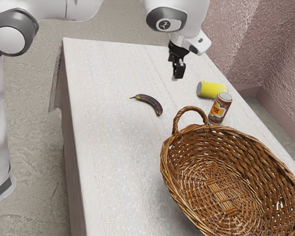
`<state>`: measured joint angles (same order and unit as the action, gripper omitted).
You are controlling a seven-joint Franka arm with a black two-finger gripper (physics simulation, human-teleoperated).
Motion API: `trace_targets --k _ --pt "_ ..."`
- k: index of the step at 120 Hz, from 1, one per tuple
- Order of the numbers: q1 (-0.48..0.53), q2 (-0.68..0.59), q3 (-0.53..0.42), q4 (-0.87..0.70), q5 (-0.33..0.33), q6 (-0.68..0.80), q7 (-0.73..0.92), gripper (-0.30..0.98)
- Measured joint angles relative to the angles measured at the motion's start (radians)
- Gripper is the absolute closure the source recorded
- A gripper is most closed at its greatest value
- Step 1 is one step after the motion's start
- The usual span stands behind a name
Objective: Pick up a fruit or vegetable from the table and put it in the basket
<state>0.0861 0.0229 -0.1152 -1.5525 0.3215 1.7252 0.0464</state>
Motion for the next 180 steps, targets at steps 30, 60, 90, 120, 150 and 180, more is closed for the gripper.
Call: trace_targets --k 30,60,90,120,150,180 --pt "-0.034 -0.001 0.005 -0.005 -0.123 -0.004 0.007 0.00" --pt "-0.074 -0.047 0.060 -0.142 -0.330 -0.021 -0.078 0.00" --pt "0.032 -0.071 0.079 -0.159 -0.355 -0.029 -0.133 0.00" --pt "0.044 0.029 0.063 -0.097 -0.357 -0.014 -0.168 0.00" --pt "0.016 0.109 0.022 -0.072 -0.367 0.043 -0.191 0.00" --pt "0.028 0.168 0.004 -0.028 -0.370 0.087 -0.205 0.00"
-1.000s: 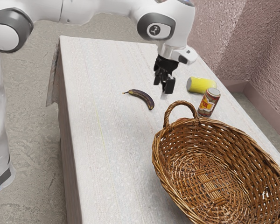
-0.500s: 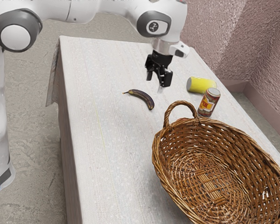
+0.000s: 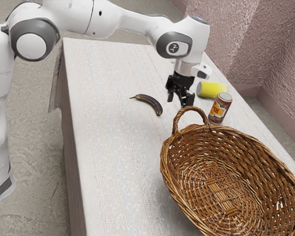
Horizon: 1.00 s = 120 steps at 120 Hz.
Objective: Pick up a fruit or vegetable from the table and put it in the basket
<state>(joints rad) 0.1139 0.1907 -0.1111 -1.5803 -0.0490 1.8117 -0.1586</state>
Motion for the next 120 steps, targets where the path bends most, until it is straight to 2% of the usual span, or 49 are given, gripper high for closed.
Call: trace_targets --k 59,120 --pt "0.080 0.158 -0.103 0.121 0.012 0.016 -0.005 0.00" --pt "0.096 0.278 -0.152 0.231 0.014 0.014 -0.007 0.00"
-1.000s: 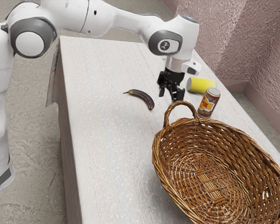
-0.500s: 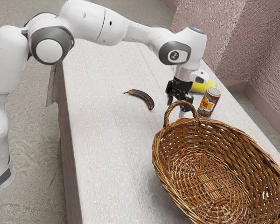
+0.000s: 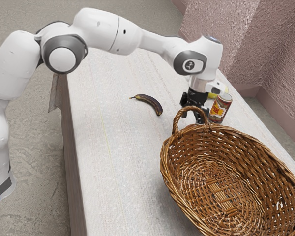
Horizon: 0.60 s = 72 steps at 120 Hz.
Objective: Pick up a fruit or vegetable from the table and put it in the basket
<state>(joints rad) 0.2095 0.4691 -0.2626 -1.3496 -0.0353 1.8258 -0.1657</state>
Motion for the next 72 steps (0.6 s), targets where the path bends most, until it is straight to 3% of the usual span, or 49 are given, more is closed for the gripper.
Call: trace_targets --k 72 --pt "0.017 0.111 -0.021 0.065 -0.011 0.001 -0.001 0.00"
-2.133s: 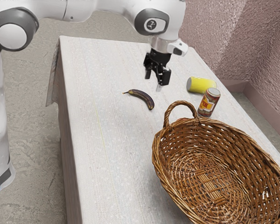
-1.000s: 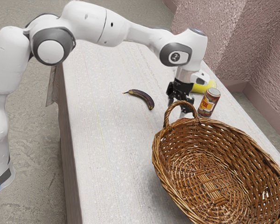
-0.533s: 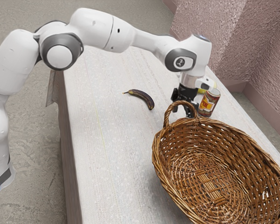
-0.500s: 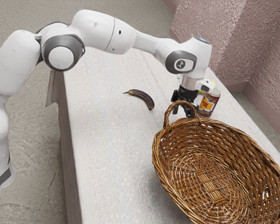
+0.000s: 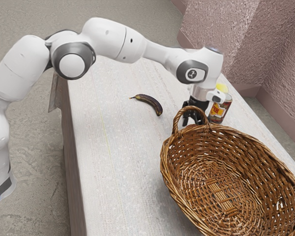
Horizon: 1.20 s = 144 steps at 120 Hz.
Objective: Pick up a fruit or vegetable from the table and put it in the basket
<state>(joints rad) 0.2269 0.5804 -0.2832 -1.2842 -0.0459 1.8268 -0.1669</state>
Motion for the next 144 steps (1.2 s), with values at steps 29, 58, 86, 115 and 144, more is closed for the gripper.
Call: trace_targets --k 29,58,86,115,144 --pt "0.000 0.013 -0.002 0.000 -0.002 0.000 -0.001 0.00" --pt "-0.001 0.014 -0.002 0.002 -0.001 0.000 -0.009 0.30" --pt "-0.004 -0.021 0.006 -0.009 0.009 -0.011 -0.035 0.36" --pt "0.022 -0.099 0.046 -0.014 0.014 -0.104 -0.071 0.44" --pt "0.007 -0.207 0.046 0.008 0.051 -0.216 -0.113 0.38"
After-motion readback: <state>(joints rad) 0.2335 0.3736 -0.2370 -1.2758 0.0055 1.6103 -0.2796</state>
